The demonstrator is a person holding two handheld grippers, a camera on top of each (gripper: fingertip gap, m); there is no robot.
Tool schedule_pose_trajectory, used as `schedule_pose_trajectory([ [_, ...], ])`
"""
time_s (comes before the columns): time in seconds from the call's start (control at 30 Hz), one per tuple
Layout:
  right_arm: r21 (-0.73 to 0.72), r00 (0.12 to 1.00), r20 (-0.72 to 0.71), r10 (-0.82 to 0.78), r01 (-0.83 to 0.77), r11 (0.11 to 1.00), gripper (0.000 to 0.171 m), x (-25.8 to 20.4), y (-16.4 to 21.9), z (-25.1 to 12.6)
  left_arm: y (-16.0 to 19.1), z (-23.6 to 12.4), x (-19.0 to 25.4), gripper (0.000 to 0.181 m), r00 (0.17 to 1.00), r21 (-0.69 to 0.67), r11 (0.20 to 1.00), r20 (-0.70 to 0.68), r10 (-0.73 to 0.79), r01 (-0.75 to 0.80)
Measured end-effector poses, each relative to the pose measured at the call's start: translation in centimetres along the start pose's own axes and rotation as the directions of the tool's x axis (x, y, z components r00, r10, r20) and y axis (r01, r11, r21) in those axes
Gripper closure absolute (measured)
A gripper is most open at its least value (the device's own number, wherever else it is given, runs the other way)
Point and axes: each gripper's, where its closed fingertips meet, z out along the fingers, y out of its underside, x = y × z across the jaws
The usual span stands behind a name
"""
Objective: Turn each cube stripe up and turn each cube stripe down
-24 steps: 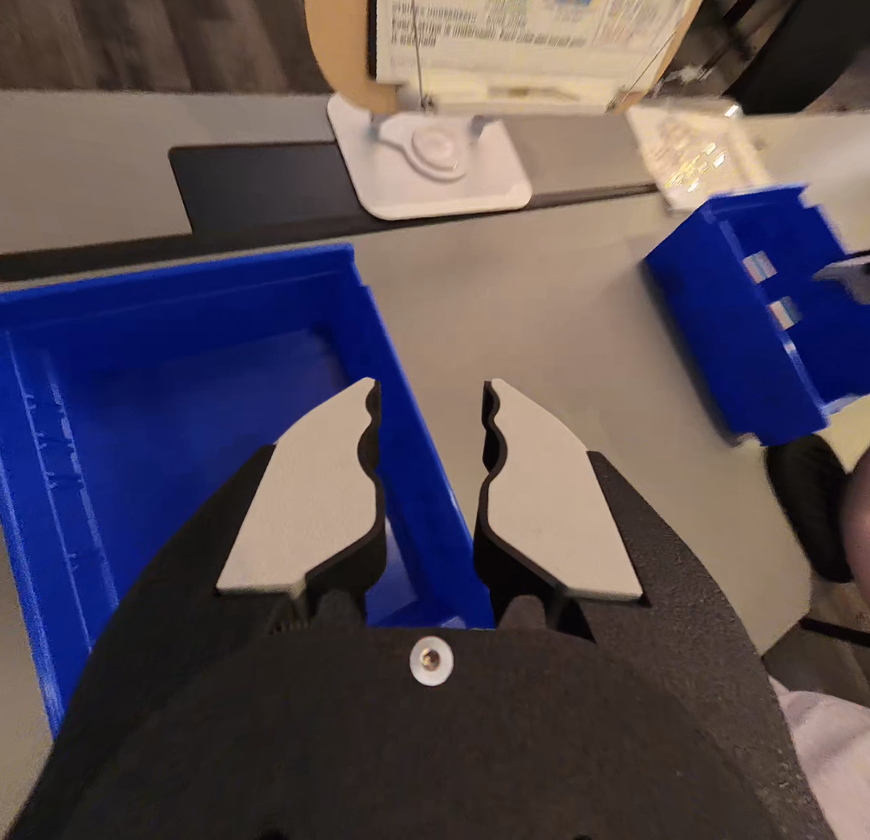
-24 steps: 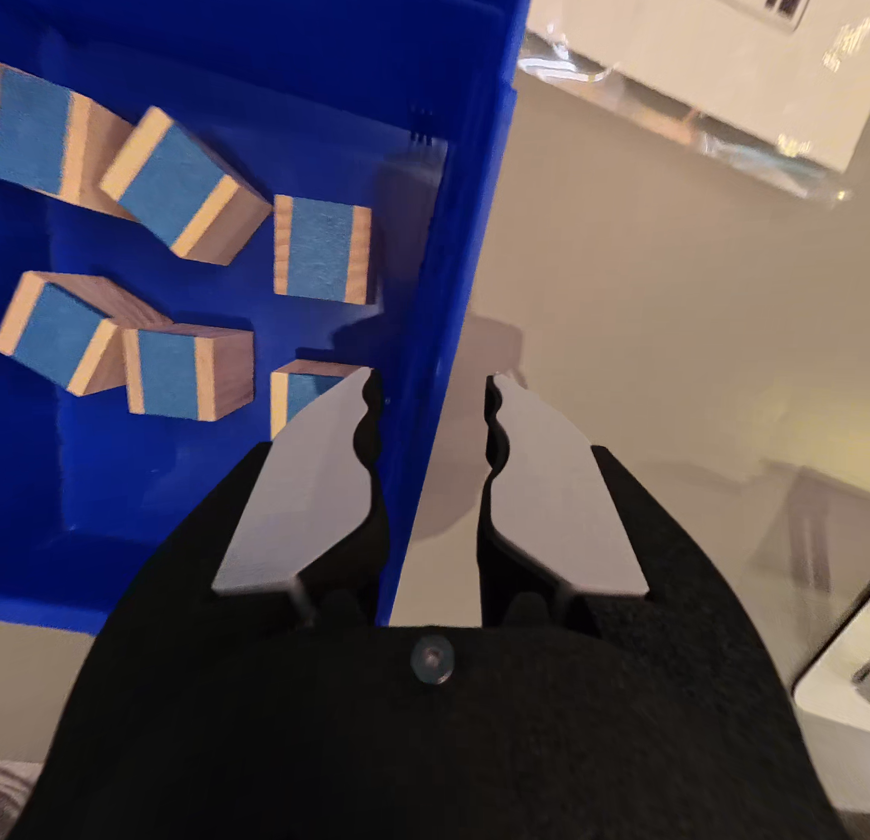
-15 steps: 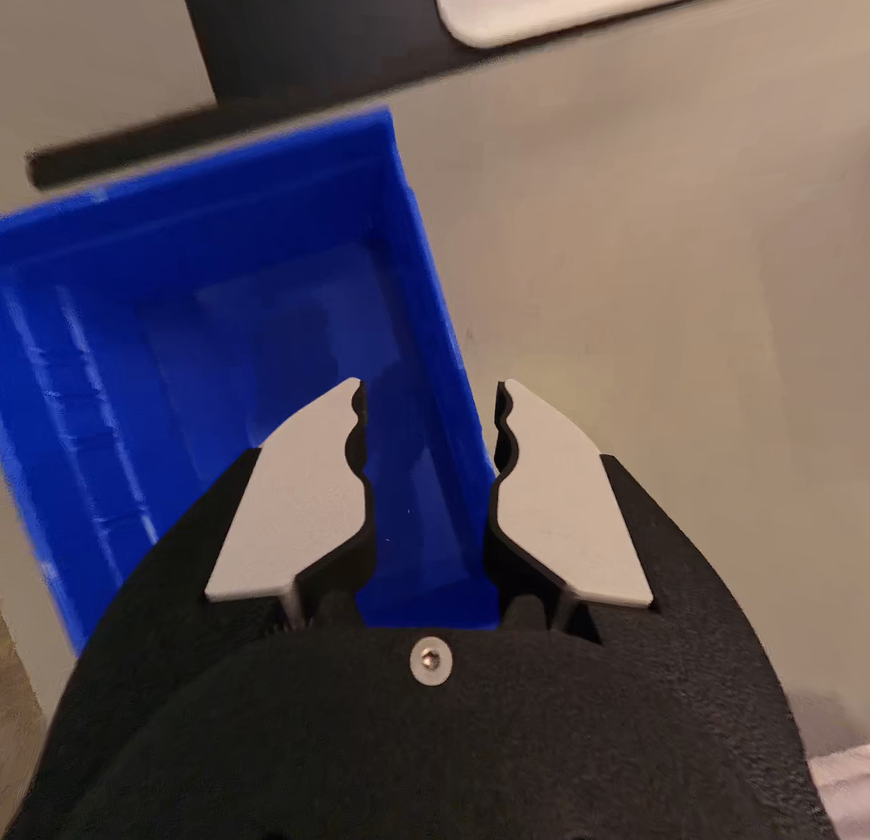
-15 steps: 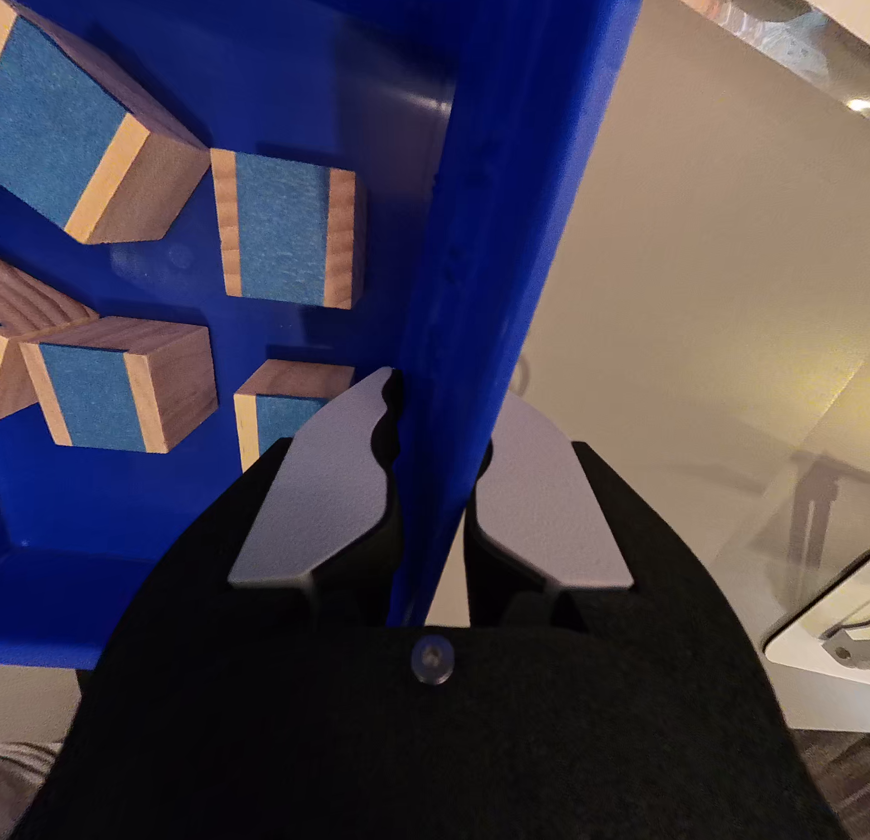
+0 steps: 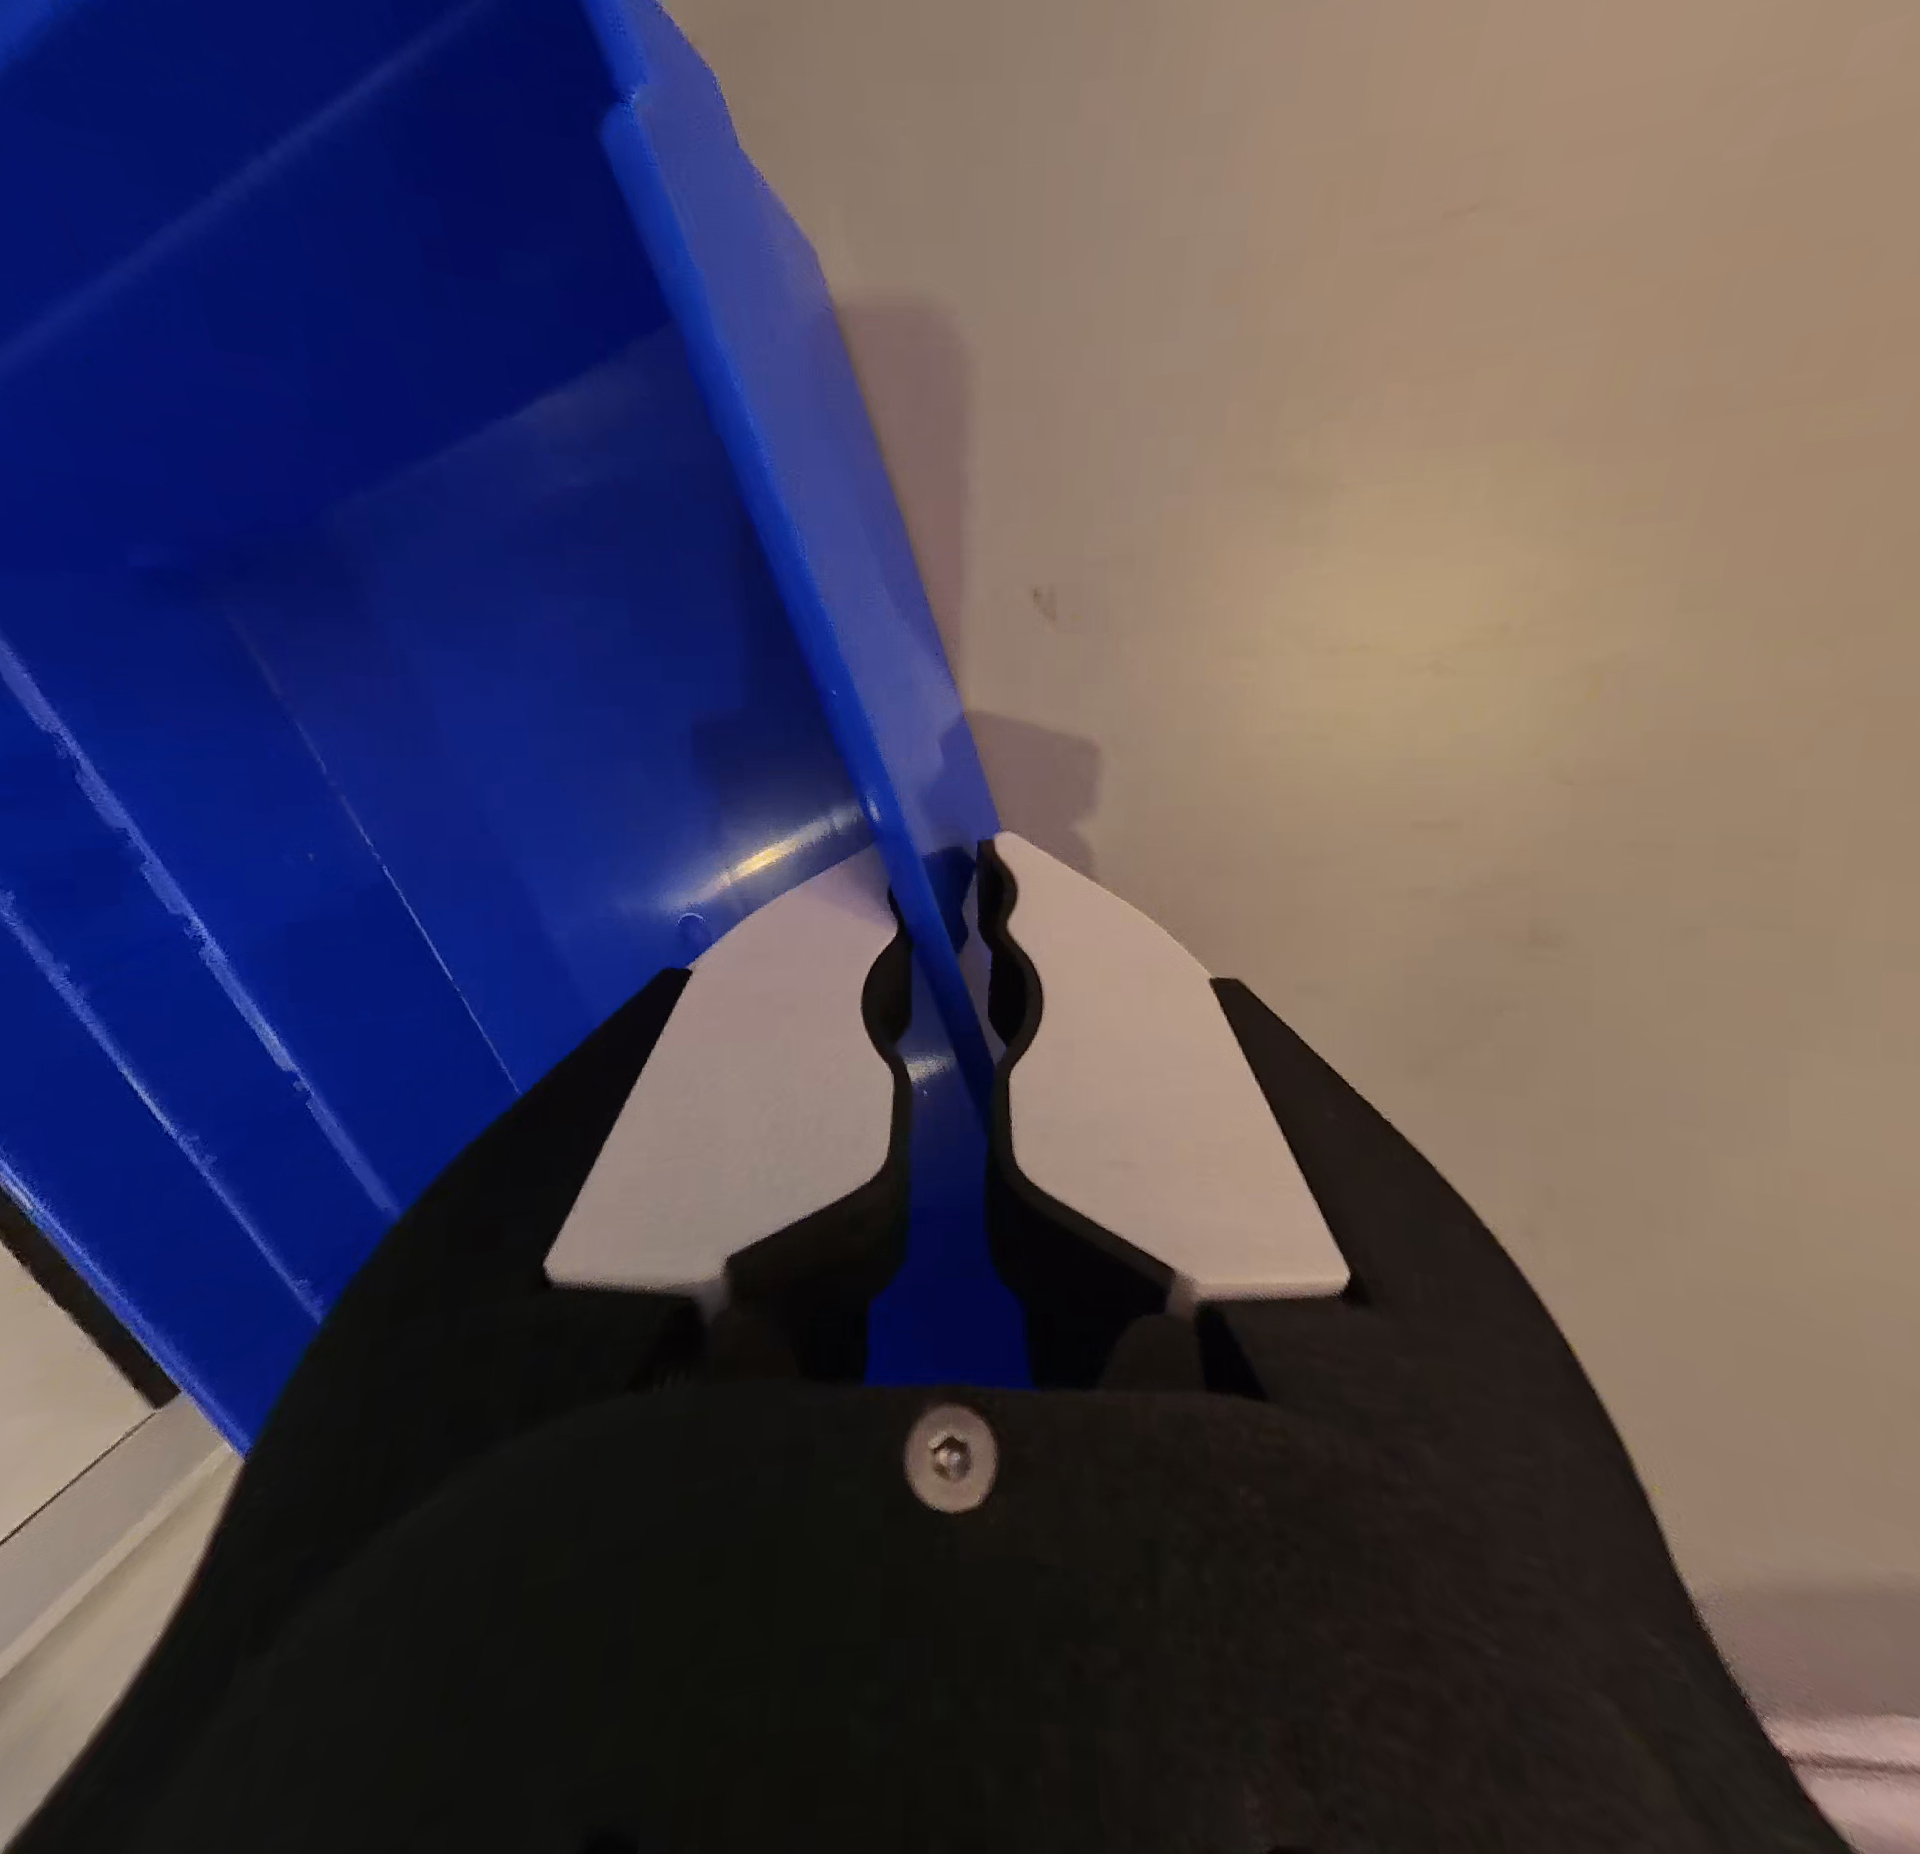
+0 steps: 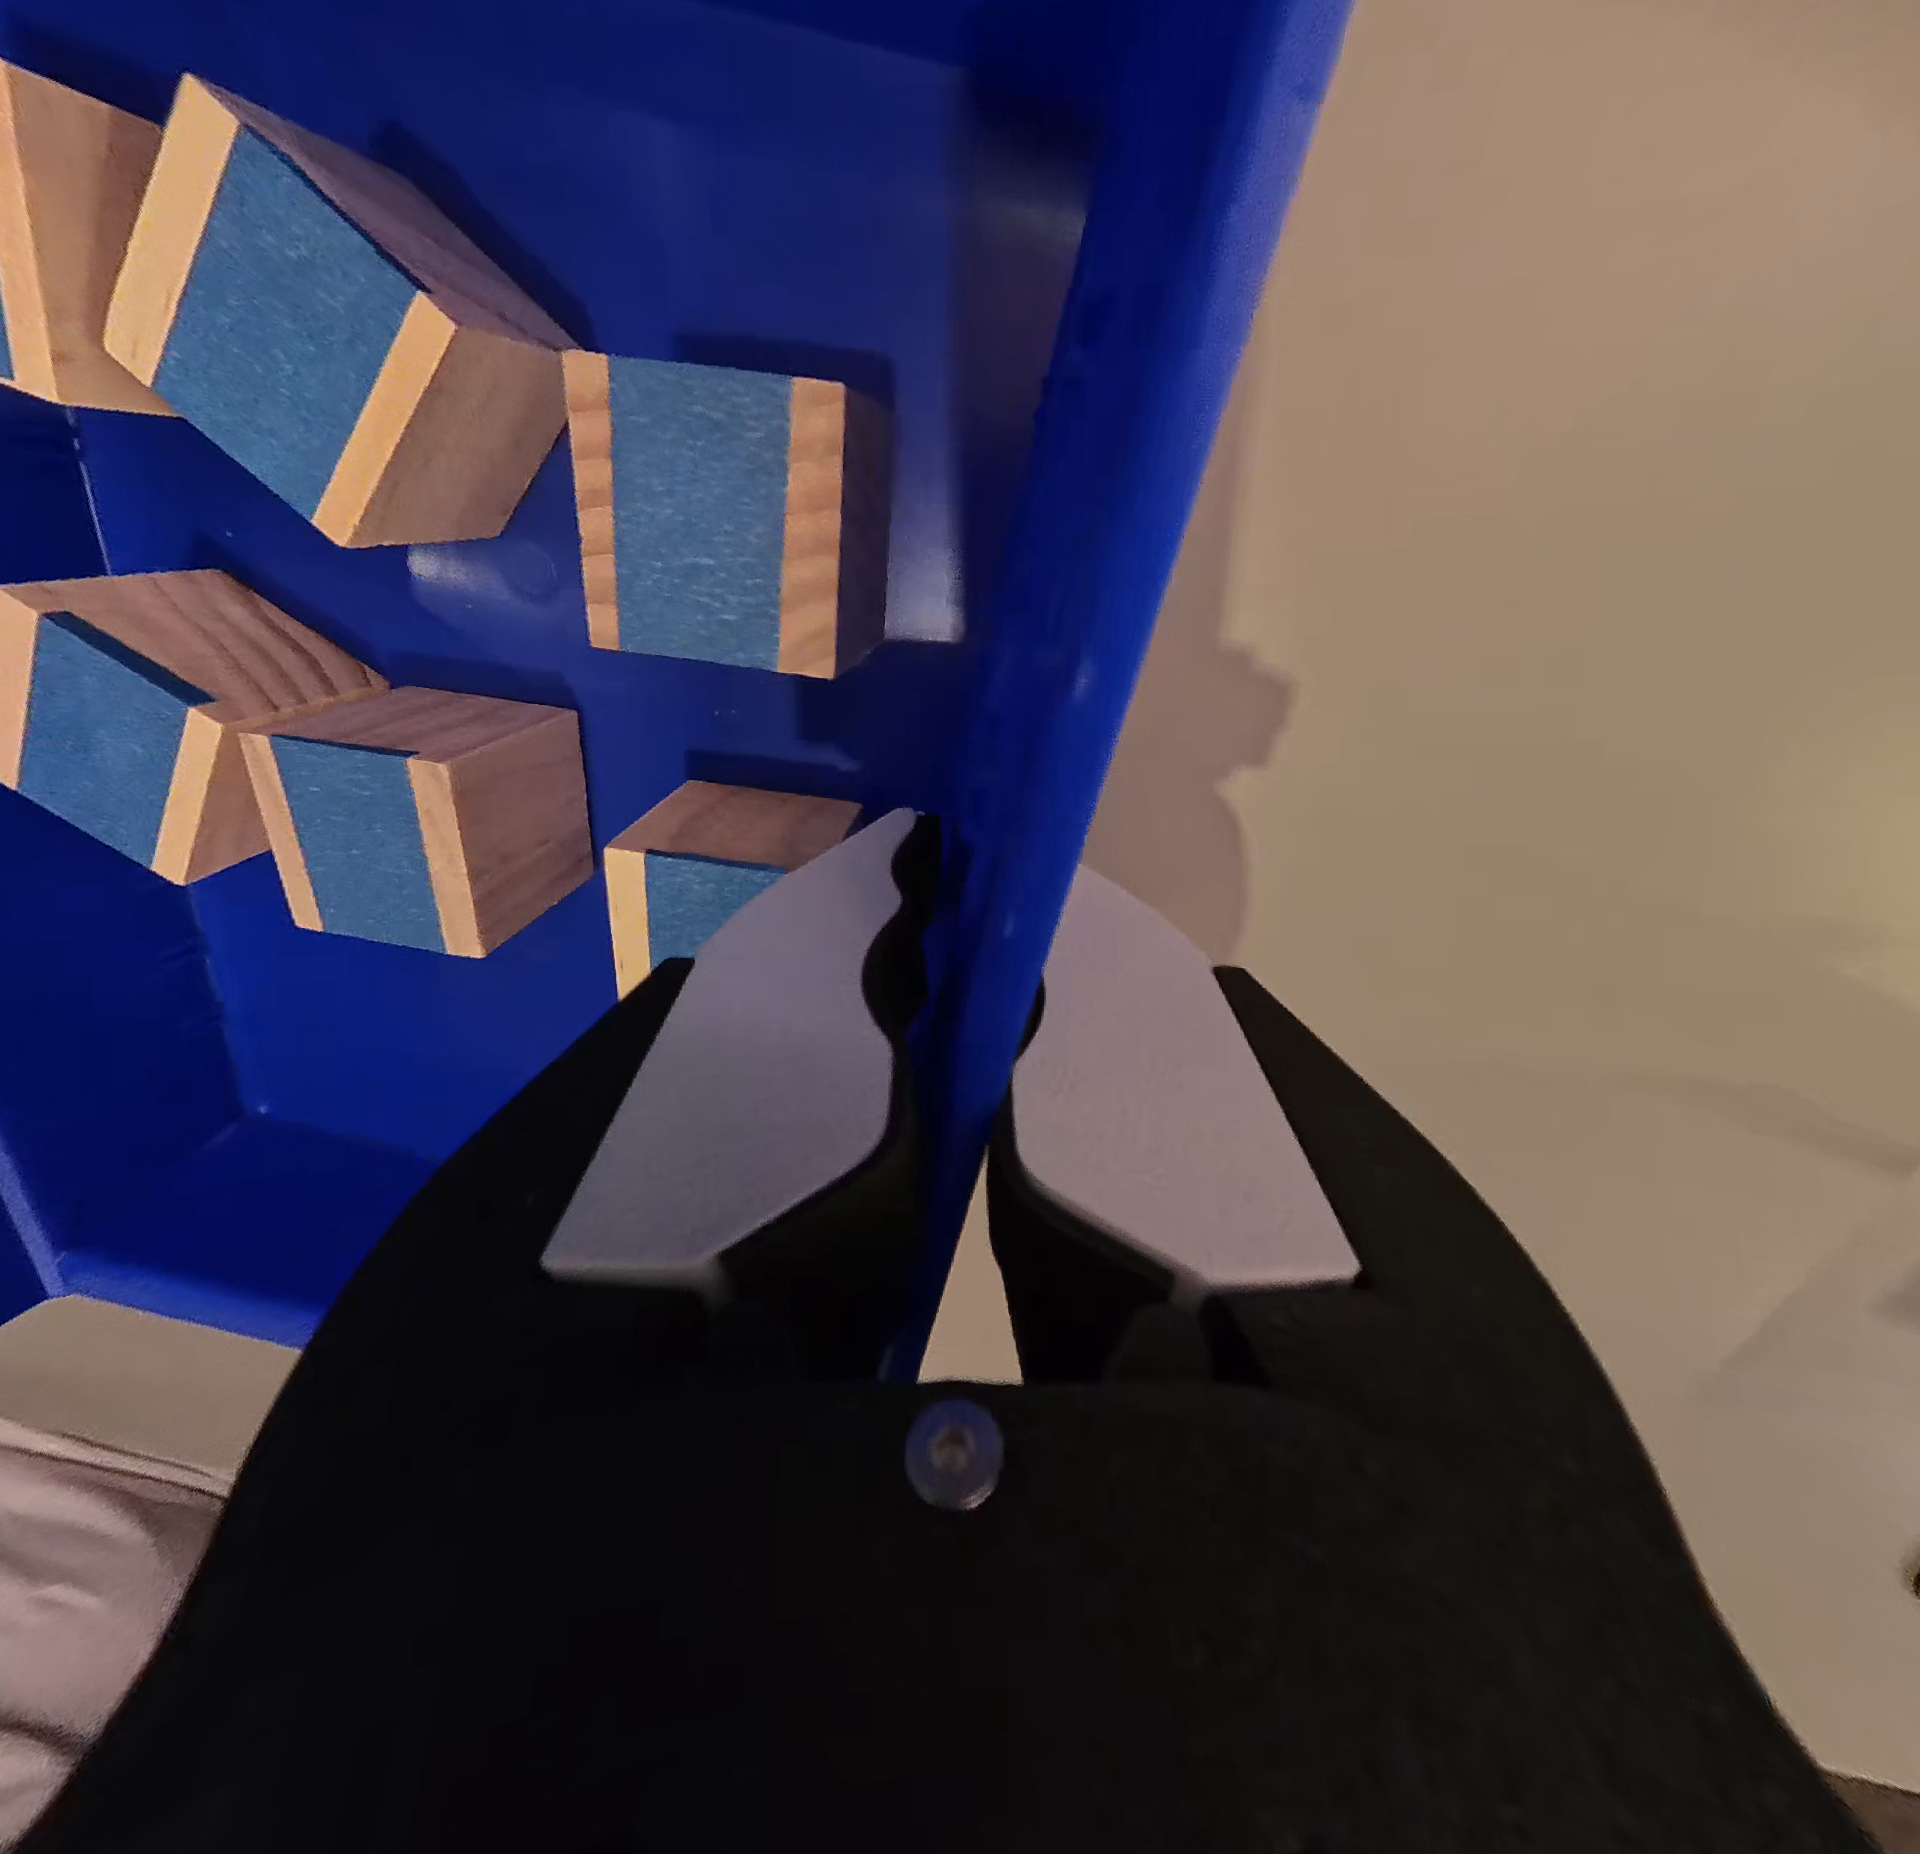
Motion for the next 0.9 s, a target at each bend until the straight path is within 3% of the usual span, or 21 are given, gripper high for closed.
schedule_pose_trajectory([
  [0.33,-0.028,0.999,0.030,0.028,-0.027,0.999,0.164,-4.6,-1.4,0.7,-1.9,-1.4,8.4,0.174,0.978,0.102,0.977,-0.071,0.196,-0.188],
  [0.6,-0.047,0.995,0.045,-0.084,0.086,0.995,0.164,-11.3,-2.9,1.7,-3.0,-2.0,12.7,0.172,0.958,0.176,0.960,-0.145,0.246,-0.219],
  [0.73,-0.053,0.990,0.047,-0.133,0.135,0.989,0.164,-13.2,-3.1,1.9,-3.8,-2.6,15.7,0.161,0.920,0.240,0.955,-0.306,0.247,-0.176],
  [0.83,-0.055,0.985,0.054,-0.162,0.165,0.985,0.164,-13.8,-3.1,2.0,-3.8,-3.7,18.1,0.145,0.830,0.249,0.958,-0.499,0.250,-0.139],
  [0.9,-0.056,0.984,0.058,-0.168,0.171,0.984,0.164,-13.8,-3.1,2.0,-3.8,-4.5,18.6,0.144,0.763,0.246,0.964,-0.604,0.231,-0.098],
])
